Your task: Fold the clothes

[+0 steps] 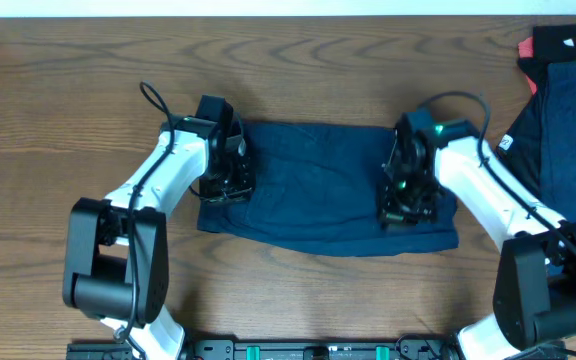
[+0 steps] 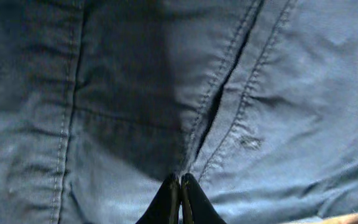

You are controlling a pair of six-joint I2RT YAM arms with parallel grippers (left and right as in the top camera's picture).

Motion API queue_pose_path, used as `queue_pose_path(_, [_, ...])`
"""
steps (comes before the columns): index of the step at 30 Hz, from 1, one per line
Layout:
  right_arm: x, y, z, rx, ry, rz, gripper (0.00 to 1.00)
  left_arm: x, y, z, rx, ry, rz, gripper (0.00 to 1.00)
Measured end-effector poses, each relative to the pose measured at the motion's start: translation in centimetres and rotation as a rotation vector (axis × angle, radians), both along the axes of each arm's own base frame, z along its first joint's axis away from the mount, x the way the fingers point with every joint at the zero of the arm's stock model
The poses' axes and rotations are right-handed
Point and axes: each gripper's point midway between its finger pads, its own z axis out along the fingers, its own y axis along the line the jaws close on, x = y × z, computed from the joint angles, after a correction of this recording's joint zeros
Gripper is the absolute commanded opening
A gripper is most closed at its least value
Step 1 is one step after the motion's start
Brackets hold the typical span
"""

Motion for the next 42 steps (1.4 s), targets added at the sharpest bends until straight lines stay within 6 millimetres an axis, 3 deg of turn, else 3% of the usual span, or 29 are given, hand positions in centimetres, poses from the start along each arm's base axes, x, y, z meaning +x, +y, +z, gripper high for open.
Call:
queue_pose_path(5, [-2.8,0.3,-3.1,0.048,0.059,-0.027,0.01,-0.3,0.1,-0.7,0.007,0.025,-0.001,0.06])
queue_pose_path(9, [-4.3,-0.7,-4.1,0.017,0.11,-0.072,0.01,-0.9,0.5,-1.5,0.031,0.064,-0.004,0.06])
queue_pose_path(20, [-3.3,-7.3,-5.0,-0.121,0.127,-0.272,0.01,-2.3,3.9,-2.7,0.196,0.143,0.013,0.06])
queue_pose_path(26, [-3.2,-9.2,-5.0,-0.138,0.136,-0.332,0.01,-2.3,6.3,-2.7,0.225,0.166,0.075,0.06])
queue_pose_path(31, [-3.0,-9.3,-3.6,-0.139,0.103,-0.331,0.01,-2.6,7.8,-2.6,0.246,0.2,0.155,0.06])
queue_pose_path(38, [0.7,-9.2,1.9,-0.092,-0.12,-0.309,0.01,-2.9,9.2,-2.5,0.255,0.234,0.247,0.06])
queue_pose_path(42, [1.1,-7.7,3.4,-0.014,-0.181,-0.249,0.01,-2.7,8.9,-2.0,0.239,0.223,0.259,0.06])
